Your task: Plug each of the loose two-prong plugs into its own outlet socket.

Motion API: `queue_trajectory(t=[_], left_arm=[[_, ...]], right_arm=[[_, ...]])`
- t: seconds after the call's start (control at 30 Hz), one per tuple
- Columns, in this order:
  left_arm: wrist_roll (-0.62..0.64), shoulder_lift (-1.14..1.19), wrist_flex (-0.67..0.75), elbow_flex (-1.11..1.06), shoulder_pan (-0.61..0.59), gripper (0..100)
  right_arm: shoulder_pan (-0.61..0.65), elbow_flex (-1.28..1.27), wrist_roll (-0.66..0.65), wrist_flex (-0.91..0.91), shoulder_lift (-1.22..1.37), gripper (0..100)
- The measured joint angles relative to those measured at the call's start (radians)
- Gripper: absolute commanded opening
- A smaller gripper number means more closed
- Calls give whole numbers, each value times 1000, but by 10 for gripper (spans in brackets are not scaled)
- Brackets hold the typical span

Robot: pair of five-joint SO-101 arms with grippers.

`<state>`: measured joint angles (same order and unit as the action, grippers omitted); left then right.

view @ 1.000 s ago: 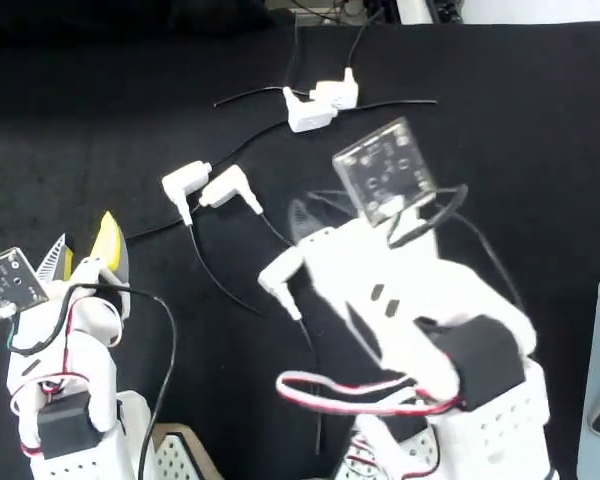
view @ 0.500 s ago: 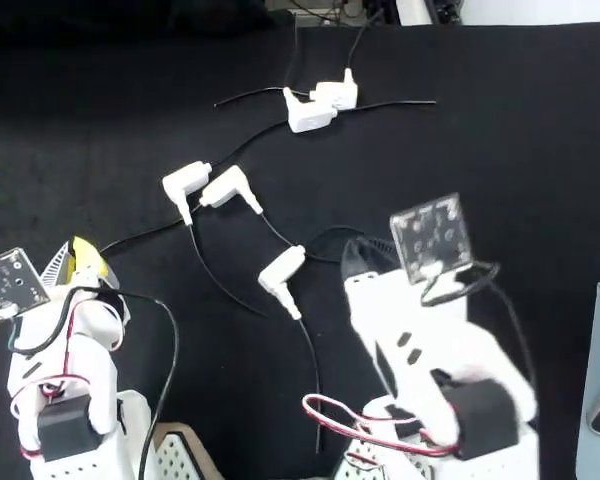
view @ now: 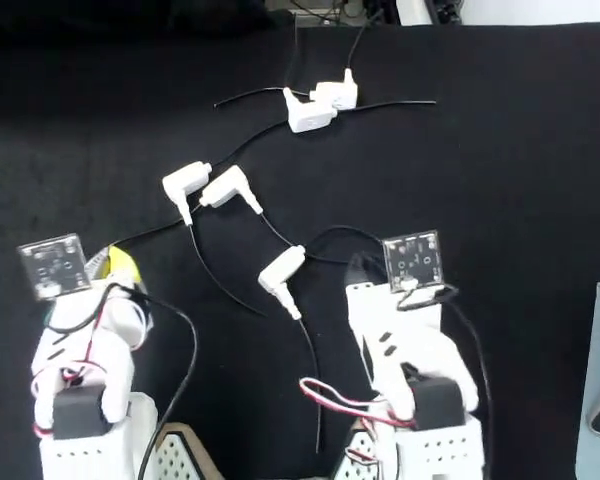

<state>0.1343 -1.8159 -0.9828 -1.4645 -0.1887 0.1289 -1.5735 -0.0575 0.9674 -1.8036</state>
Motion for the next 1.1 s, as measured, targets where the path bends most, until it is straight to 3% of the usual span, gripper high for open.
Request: queue_trajectory(t=[0.2,0.43,1.1], left_arm=[[-92,3,112,-149,9,30],[-196,5,118,-216,9,30],[-204,5,-238,-216,9,30]], right_arm=[[-18,-107,0,-43,-2,13],[-20,-109,0,20,-2,13],[-98,-109,-2,322,-2,13]])
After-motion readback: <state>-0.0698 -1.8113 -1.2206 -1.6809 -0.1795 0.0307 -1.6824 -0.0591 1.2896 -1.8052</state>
